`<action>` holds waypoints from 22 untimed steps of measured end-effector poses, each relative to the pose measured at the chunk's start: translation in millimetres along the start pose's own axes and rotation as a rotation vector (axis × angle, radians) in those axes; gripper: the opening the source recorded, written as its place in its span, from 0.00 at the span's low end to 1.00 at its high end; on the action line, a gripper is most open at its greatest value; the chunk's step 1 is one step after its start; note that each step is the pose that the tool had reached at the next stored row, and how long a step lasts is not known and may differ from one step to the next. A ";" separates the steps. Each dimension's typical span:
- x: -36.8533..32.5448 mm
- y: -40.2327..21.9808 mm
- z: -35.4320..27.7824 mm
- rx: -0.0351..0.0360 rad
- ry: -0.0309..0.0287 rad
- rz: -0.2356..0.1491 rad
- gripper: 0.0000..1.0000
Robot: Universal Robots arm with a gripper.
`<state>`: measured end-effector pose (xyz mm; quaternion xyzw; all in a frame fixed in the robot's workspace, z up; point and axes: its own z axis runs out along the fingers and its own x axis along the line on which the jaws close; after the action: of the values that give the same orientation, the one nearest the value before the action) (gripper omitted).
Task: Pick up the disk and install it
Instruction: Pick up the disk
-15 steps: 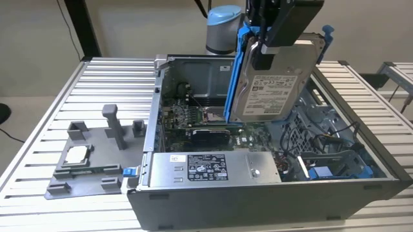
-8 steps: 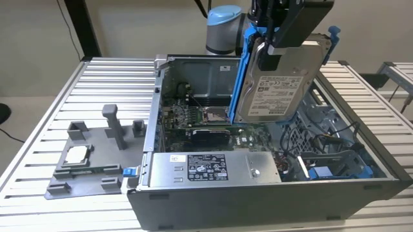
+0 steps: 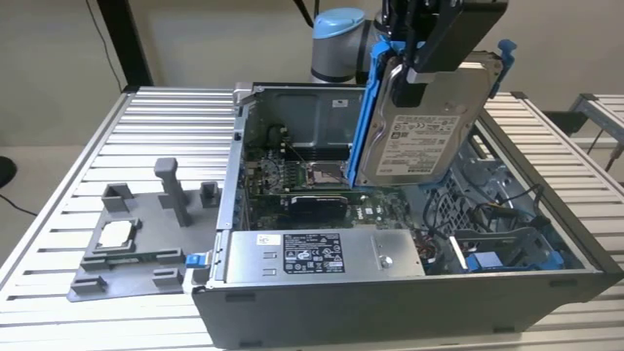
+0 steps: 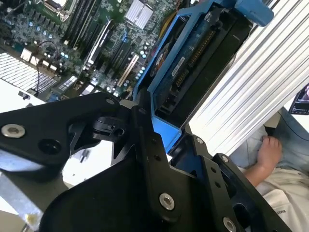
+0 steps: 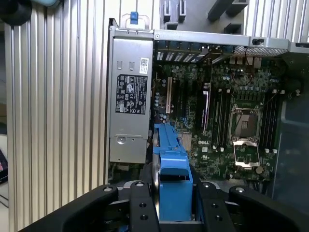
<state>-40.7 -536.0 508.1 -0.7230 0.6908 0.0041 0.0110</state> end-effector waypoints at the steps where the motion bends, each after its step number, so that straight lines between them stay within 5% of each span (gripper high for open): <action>1: 0.1 -2.0 0.0 -0.0001 0.0001 0.000 0.00; 11: 9.4 -29.3 0.3 -0.0009 0.0001 0.000 0.00; 22: 23.1 -50.7 0.6 -0.0015 0.0001 0.000 0.00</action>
<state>11.0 -556.7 507.5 -0.7229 0.6909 0.0046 0.0104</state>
